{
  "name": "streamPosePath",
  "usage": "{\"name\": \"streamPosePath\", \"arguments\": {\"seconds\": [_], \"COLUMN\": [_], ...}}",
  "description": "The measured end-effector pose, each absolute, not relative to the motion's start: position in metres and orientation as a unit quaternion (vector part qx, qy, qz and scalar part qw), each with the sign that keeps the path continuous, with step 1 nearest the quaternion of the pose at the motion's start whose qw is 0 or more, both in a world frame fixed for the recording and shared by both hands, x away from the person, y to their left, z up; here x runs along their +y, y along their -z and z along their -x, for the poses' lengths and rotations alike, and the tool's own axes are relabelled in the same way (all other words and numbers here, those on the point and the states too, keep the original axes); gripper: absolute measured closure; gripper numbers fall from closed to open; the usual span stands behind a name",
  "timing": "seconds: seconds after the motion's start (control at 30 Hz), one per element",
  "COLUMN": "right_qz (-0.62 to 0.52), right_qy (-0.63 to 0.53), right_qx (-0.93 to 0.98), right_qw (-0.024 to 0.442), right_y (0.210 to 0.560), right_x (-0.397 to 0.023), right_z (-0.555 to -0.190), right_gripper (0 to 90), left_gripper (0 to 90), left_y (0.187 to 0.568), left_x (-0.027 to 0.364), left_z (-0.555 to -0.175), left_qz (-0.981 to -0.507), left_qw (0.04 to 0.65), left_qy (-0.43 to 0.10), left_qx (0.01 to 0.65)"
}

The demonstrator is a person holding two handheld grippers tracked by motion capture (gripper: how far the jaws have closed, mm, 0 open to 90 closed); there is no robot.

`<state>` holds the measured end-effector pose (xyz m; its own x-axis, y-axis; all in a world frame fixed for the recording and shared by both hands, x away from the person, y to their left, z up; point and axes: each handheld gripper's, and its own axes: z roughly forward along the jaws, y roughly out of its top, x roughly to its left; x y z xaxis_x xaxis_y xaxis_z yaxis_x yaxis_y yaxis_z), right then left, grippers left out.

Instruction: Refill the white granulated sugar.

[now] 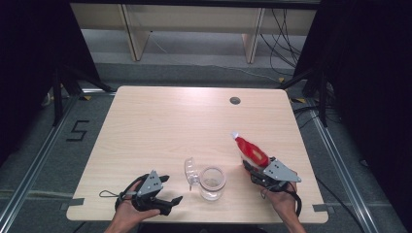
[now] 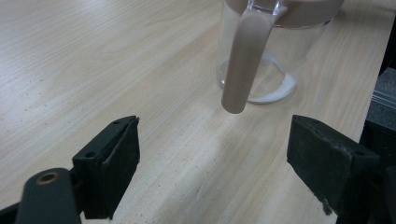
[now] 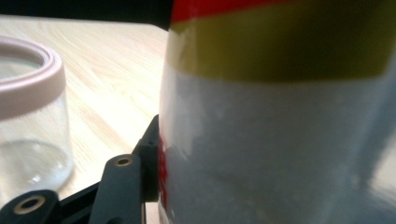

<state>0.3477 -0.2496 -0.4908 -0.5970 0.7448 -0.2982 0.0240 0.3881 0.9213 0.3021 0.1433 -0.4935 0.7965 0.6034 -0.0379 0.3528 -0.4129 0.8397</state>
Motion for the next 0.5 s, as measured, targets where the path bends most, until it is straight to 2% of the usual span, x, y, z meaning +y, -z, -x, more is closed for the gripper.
{"name": "streamPosePath", "arguments": {"seconds": [0.17, 0.27, 0.5], "right_qz": [-0.238, -0.211, -0.158], "right_qy": [-0.48, -0.458, -0.419], "right_qx": [0.753, 0.754, 0.763], "right_qw": [0.382, 0.422, 0.466], "right_y": [0.483, 0.471, 0.458], "right_x": [-0.246, -0.245, -0.244], "right_z": [-0.341, -0.334, -0.323], "right_gripper": [49.0, 49.1, 49.2], "left_gripper": [17.0, 17.0, 17.0], "left_y": [0.493, 0.493, 0.492], "left_x": [0.144, 0.144, 0.144], "left_z": [-0.302, -0.302, -0.302], "left_qz": [-0.826, -0.824, -0.825], "left_qw": [0.464, 0.467, 0.466], "left_qy": [-0.133, -0.133, -0.138], "left_qx": [0.292, 0.292, 0.289]}}
